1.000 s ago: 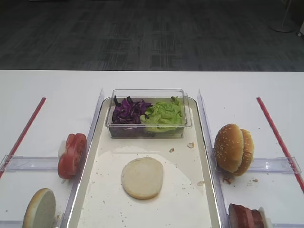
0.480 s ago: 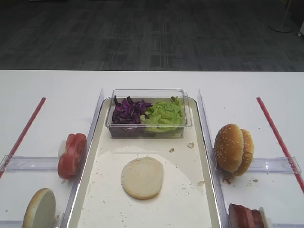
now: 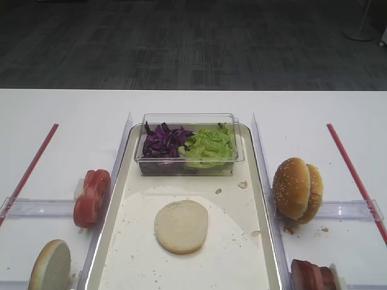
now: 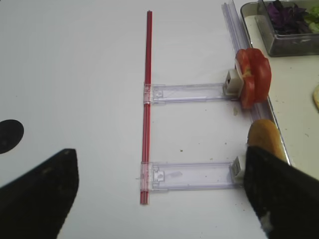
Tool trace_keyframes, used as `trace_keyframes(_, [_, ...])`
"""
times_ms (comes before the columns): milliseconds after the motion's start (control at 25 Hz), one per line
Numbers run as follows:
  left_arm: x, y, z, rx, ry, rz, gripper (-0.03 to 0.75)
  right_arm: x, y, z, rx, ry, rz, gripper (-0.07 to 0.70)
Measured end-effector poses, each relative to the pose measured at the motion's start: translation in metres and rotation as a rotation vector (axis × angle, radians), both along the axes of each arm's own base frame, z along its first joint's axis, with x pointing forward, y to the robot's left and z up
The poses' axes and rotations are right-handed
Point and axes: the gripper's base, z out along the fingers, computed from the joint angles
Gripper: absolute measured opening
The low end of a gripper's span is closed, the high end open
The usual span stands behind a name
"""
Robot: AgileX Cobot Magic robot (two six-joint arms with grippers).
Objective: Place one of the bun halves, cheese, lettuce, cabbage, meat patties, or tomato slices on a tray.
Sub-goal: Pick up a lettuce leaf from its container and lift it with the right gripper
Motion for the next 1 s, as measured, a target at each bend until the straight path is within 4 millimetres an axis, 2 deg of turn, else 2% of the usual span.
trace_keyframes(280, [0.0,0.0,0.0,0.0,0.0,0.0,0.618,0.015,-0.003,-0.01,-0.03,0.133,0.006,0.678])
trace_keyframes(560, [0.0,0.0,0.0,0.0,0.0,0.0,0.618,0.02,-0.004,-0.011,-0.036,0.117,-0.007,0.678])
trace_keyframes(680, [0.0,0.0,0.0,0.0,0.0,0.0,0.618,0.029,-0.005,-0.014,-0.042,0.129,-0.014,0.678])
trace_keyframes(800, [0.0,0.0,0.0,0.0,0.0,0.0,0.618,0.049,-0.006,-0.018,-0.047,0.16,-0.013,0.678])
trace_keyframes(1000, [0.0,0.0,0.0,0.0,0.0,0.0,0.618,0.108,-0.008,-0.018,-0.056,0.198,-0.006,0.678])
